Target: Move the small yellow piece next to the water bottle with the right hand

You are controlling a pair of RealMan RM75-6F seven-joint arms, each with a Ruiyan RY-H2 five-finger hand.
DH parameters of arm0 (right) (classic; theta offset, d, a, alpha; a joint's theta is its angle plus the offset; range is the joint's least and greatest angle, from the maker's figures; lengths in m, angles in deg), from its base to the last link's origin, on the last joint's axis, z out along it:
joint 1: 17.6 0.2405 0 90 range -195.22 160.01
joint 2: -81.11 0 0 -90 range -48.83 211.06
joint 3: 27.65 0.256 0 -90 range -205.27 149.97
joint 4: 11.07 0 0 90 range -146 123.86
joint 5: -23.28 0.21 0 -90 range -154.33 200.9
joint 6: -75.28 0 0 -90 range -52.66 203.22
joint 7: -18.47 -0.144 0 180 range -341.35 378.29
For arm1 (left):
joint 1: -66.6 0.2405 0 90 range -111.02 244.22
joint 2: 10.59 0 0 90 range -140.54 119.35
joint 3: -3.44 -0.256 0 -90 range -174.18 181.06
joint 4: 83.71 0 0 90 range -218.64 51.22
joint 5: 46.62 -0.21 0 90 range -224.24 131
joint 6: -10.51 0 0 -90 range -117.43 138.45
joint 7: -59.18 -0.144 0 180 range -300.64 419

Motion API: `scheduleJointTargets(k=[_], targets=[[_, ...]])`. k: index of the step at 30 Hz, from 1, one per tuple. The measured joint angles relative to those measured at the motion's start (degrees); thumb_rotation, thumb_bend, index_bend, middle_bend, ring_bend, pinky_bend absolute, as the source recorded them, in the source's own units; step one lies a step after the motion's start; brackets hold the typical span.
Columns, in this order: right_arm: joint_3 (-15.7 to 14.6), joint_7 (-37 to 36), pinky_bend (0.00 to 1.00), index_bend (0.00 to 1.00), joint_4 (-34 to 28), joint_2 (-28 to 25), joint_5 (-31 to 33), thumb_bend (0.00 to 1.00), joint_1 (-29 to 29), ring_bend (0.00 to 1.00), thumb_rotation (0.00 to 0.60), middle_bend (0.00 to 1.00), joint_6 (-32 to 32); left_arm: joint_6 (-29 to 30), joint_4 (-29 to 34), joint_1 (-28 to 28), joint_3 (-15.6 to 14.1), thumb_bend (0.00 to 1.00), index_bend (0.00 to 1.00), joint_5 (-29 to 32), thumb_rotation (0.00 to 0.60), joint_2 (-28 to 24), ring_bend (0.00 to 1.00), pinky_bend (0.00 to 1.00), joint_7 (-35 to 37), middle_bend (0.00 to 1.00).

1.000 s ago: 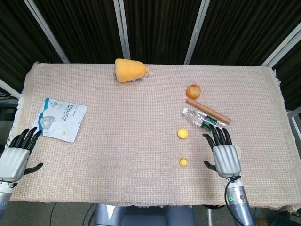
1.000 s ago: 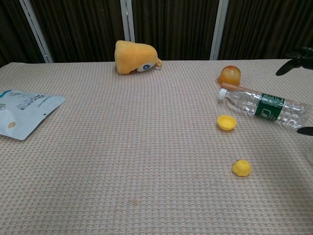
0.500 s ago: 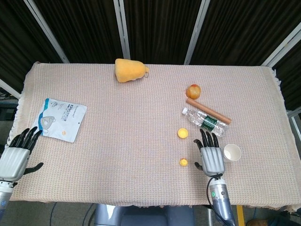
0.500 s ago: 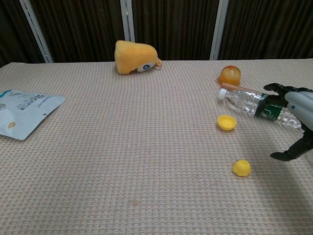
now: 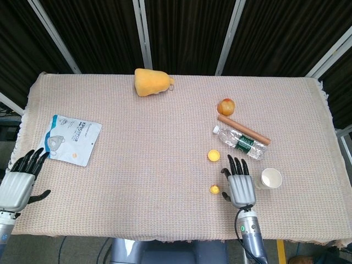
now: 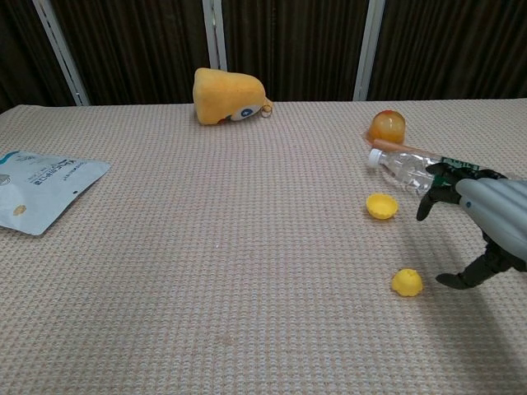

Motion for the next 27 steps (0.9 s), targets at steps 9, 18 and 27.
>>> scheduleJointTargets(k=[9, 18, 27], targets=[[-1.0, -0.9, 0.00, 0.35, 2.4, 2.1, -0.1, 0.15, -0.1, 0.00, 0.600, 0.00, -0.3, -0.1, 0.0, 0.0, 0.0, 0.00, 0.00, 0.0, 0.600, 0.0, 0.00, 0.16, 0.2, 0.00], [-1.6, -1.5, 0.00, 0.35, 3.3, 3.1, 0.2, 0.16, -0.6, 0.00, 0.600, 0.00, -0.4, -0.1, 0.1, -0.1, 0.0, 0.00, 0.00, 0.1, 0.600, 0.0, 0.00, 0.16, -0.1, 0.00], [-1.4, -0.6, 0.00, 0.35, 4.6, 5.1, 1.1, 0.16, -0.3, 0.00, 0.600, 0.00, -1.1, -0.2, 0.1, -0.1, 0.0, 0.00, 0.00, 0.2, 0.600, 0.0, 0.00, 0.16, 0.1, 0.00]])
